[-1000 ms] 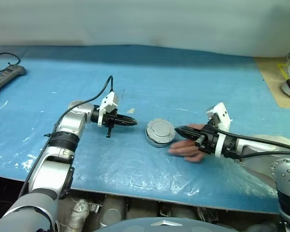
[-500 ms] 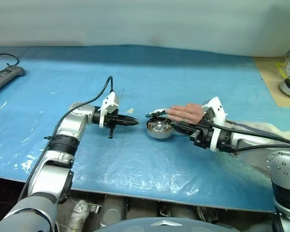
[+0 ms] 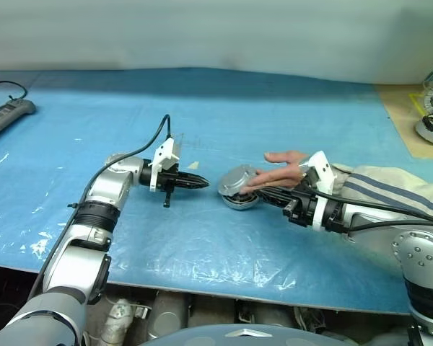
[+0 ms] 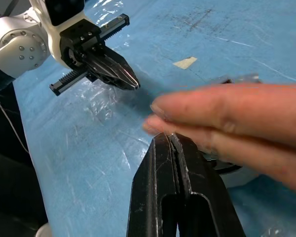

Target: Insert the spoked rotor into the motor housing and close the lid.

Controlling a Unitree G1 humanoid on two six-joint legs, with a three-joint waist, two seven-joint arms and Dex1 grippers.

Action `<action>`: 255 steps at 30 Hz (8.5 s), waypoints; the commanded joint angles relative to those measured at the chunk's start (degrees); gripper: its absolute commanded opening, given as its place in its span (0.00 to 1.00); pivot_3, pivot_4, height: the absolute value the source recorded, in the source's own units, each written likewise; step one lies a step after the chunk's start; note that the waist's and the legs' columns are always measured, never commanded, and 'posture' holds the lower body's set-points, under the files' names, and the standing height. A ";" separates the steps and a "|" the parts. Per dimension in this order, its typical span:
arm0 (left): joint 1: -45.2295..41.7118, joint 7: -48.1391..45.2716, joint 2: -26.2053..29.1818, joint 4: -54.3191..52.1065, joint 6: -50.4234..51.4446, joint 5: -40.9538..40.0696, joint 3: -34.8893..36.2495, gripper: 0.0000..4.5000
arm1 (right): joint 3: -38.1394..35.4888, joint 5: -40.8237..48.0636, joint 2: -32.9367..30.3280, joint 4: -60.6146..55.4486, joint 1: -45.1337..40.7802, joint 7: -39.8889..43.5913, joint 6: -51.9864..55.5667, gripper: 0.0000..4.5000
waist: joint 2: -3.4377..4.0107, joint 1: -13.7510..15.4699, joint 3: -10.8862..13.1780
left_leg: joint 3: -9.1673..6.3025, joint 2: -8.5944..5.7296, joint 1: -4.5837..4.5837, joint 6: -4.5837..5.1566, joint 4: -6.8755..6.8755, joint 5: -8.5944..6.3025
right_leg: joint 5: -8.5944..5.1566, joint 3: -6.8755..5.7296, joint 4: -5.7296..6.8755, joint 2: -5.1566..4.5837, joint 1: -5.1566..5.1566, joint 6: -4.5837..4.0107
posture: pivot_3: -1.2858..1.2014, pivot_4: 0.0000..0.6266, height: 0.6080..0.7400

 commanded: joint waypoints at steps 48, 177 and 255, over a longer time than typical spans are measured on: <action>-0.20 1.00 -0.26 -1.43 -1.34 -1.33 -0.11 0.01 | 3.89 6.06 2.97 -3.20 -8.60 -11.19 0.26 0.00 | 0.00 -0.40 0.00 | 0.00 0.01 0.06 -0.09 0.06 0.06 | -0.01 0.02 0.19 0.00 -0.01 -0.02 | 0.52 0.24 1.00; 17.80 17.67 2.80 -26.16 14.38 -12.12 -0.25 0.00 | 21.03 -55.70 14.62 34.31 -13.14 32.58 -39.83 0.66 | -0.13 -2.01 -0.09 | 0.30 0.26 1.62 -0.73 -0.62 0.36 | 0.08 0.15 0.10 0.12 0.95 -0.26 | 0.52 0.24 1.00; 12.76 23.64 -2.53 -25.71 7.76 4.95 -11.90 0.00 | 18.12 -52.11 9.60 32.69 -7.07 38.47 -41.95 1.00 | -0.54 -0.44 -1.50 | 0.76 0.28 1.05 -0.21 -1.57 0.20 | 0.04 0.11 -1.19 0.11 0.56 -0.16 | 0.52 0.24 1.00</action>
